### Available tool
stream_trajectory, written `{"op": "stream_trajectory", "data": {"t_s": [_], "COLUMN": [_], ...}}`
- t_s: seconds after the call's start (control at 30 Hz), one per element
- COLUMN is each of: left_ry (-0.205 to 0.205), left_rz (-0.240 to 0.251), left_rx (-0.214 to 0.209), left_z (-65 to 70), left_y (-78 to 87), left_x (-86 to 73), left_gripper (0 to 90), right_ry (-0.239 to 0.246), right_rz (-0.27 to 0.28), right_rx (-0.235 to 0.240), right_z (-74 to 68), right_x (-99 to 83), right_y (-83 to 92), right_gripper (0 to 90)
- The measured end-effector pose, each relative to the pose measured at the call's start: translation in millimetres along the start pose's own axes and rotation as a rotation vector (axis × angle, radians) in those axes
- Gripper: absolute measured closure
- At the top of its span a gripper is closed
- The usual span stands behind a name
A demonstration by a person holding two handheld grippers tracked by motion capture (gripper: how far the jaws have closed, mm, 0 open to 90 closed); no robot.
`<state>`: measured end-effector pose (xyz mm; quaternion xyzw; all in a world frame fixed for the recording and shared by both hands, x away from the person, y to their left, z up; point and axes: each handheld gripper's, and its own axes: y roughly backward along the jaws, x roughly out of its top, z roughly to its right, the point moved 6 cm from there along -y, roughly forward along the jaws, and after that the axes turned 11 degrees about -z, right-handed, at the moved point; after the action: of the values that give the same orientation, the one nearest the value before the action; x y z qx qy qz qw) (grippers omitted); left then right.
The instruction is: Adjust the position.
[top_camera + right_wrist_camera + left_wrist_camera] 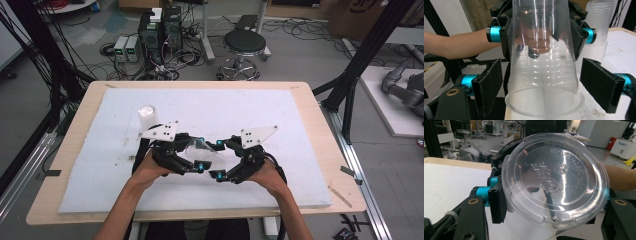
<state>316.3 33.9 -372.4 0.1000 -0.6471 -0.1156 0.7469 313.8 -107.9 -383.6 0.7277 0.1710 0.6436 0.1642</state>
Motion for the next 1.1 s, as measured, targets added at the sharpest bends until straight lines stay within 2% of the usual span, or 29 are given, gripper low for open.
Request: {"op": "stream_trajectory", "data": {"t_s": [0.37,0.6,0.83,1.1], "left_ry": [0.0,-0.004,-0.004,-0.006], "left_rz": [0.009,0.006,0.002,-0.003], "left_rx": [-0.007,-0.009,-0.005,-0.002], "left_z": [1.1,1.6,1.2,1.1], "left_y": [-1.2,-2.0,-1.6,-2.0], "left_x": [1.7,2.1,1.8,1.3], "left_gripper": [36.8,36.9,37.0,37.5], "right_ry": [0.003,0.008,0.029,0.035], "right_rz": [-0.023,-0.036,-0.04,-0.046], "right_rx": [0.008,-0.004,-0.005,-0.009], "right_z": [-1.3,0.0,-1.1,-1.8], "right_x": [0.4,0.1,0.8,0.4], "right_y": [-7.1,-10.5,-10.8,-10.5], "right_gripper": [18.4,18.6,28.7,33.1]}}
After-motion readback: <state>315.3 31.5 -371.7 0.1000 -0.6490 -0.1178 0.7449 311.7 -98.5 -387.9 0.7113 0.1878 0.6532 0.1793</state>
